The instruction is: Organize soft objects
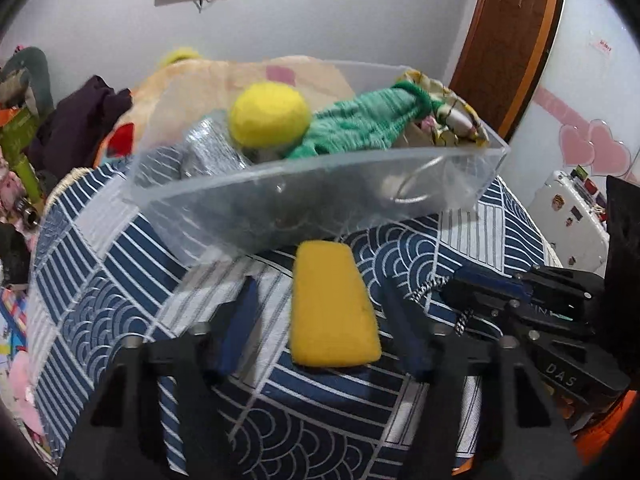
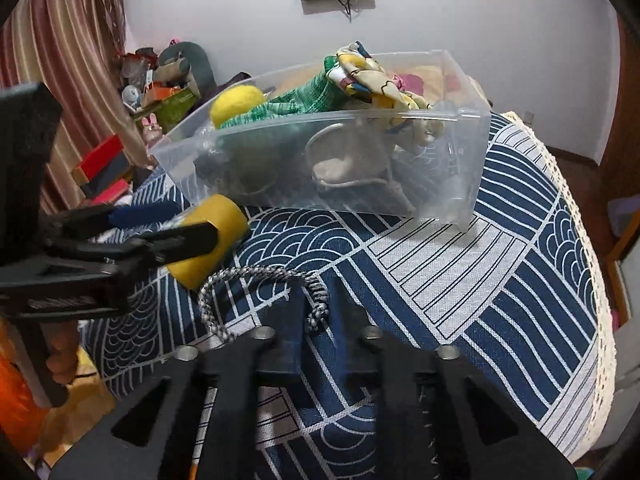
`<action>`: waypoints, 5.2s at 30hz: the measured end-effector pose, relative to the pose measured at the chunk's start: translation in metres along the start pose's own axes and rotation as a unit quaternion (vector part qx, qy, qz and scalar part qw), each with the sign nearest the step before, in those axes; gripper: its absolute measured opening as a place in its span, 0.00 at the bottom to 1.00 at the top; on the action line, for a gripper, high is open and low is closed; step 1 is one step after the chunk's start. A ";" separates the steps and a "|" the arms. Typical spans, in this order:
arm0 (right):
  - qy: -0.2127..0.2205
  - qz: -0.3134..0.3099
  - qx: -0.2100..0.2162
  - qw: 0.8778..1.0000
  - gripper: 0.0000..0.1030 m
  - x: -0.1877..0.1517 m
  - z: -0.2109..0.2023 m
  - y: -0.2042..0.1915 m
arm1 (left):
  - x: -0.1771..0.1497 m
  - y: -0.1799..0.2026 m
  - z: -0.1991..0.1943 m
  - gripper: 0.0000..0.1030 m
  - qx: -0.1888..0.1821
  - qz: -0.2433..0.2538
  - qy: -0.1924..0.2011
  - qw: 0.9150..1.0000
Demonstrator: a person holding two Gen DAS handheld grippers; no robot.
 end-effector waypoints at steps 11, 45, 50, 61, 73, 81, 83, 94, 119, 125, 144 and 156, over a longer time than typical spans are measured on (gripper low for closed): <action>0.048 0.002 -0.009 0.999 0.07 0.005 -0.028 0.004 | 0.004 0.004 -0.026 0.33 -0.013 0.006 0.037 0.999; 0.132 -0.024 -0.077 0.988 0.07 0.104 -0.005 -0.015 | 0.085 -0.070 -0.017 0.33 0.040 -0.068 0.099 0.992; 0.108 -0.040 -0.086 0.990 0.08 0.096 0.010 -0.017 | 0.080 -0.068 -0.011 0.33 0.047 -0.058 0.095 0.993; 0.103 -0.042 -0.083 0.990 0.25 0.092 -0.007 -0.013 | 0.077 -0.058 -0.033 0.54 0.039 -0.050 0.093 0.994; 0.162 -0.040 -0.050 0.985 0.33 0.097 -0.079 -0.024 | 0.077 -0.013 -0.124 0.60 0.027 0.000 0.176 0.984; 0.228 -0.044 -0.043 0.972 0.66 0.090 -0.139 -0.041 | 0.064 0.016 -0.184 0.71 0.016 0.015 0.231 0.973; 0.242 -0.043 -0.047 0.968 0.73 0.087 -0.149 -0.042 | 0.063 0.021 -0.192 0.75 0.019 0.017 0.240 0.970; 0.270 -0.043 -0.064 0.960 0.98 0.078 -0.169 -0.051 | 0.045 0.040 -0.229 0.97 0.046 0.037 0.288 0.956; 0.294 -0.045 -0.072 0.952 1.00 0.064 -0.184 -0.060 | 0.036 0.048 -0.242 1.00 0.049 0.047 0.303 0.951; 0.294 -0.046 -0.072 0.952 1.00 0.064 -0.185 -0.060 | 0.036 0.049 -0.241 1.00 0.050 0.047 0.302 0.951; 0.297 -0.047 -0.071 0.951 1.00 0.065 -0.187 -0.062 | 0.036 0.049 -0.240 1.00 0.050 0.045 0.301 0.951; 0.300 -0.049 -0.072 0.950 1.00 0.066 -0.191 -0.064 | 0.037 0.049 -0.239 1.00 0.049 0.046 0.300 0.952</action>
Point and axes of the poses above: each gripper's, at about its wrist camera, not at the fingertips, and z roughly the way its jaws point, y to its right, x to its top, the point moved 3 cm from there along z, roughly the way its jaws point, and after that the axes turned 3 degrees about -x, right-handed, at the moved point
